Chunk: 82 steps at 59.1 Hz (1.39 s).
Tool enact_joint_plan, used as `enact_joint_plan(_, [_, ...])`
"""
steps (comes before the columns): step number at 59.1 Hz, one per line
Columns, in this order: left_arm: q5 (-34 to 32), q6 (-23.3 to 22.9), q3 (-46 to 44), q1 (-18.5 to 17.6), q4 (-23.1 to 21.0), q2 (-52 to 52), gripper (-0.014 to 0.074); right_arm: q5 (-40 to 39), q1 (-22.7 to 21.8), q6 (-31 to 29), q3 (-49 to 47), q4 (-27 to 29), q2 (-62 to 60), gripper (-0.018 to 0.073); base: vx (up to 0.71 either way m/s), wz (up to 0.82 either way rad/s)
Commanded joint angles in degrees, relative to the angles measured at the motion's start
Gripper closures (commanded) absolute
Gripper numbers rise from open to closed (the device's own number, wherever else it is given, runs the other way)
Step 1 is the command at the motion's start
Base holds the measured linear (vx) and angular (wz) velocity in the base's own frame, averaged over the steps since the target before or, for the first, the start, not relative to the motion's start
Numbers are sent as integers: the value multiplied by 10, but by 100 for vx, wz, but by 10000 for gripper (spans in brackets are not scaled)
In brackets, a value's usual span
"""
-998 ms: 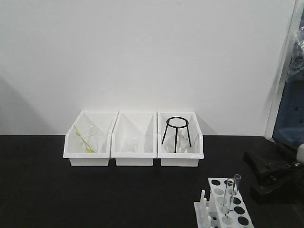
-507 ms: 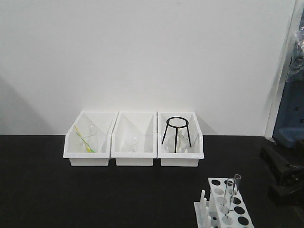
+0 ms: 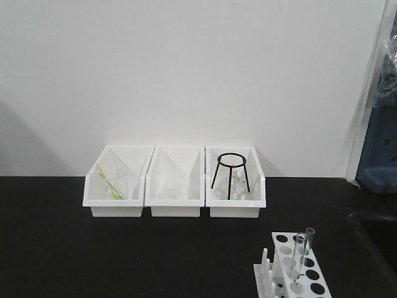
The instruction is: Flip and reinsert test tube from rack
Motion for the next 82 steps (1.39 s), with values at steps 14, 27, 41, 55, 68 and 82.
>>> enact_joint_plan(14, [-50,0,1,-4,-2,-7,603,151,-25,-35,126,101,-244,572,0,0])
enact_joint_plan(27, [-50,0,1,-4,-2,-7,603,171,-60,-35,191,113,-329,572,0,0])
enact_joint_plan(41, [-50,0,1,-4,-2,-7,603,183,-60,-35,189,112,-328,571,0,0])
enact_joint_plan(55, [-50,0,1,-4,-2,-7,603,183,-60,-35,189,112,-328,571,0,0])
enact_joint_plan(68, [-50,0,1,-4,-2,-7,603,183,-60,-35,189,112,-328,571,0,0])
enact_joint_plan(82, [-50,0,1,-4,-2,-7,603,183,-60,-35,189,112,-328,571,0,0])
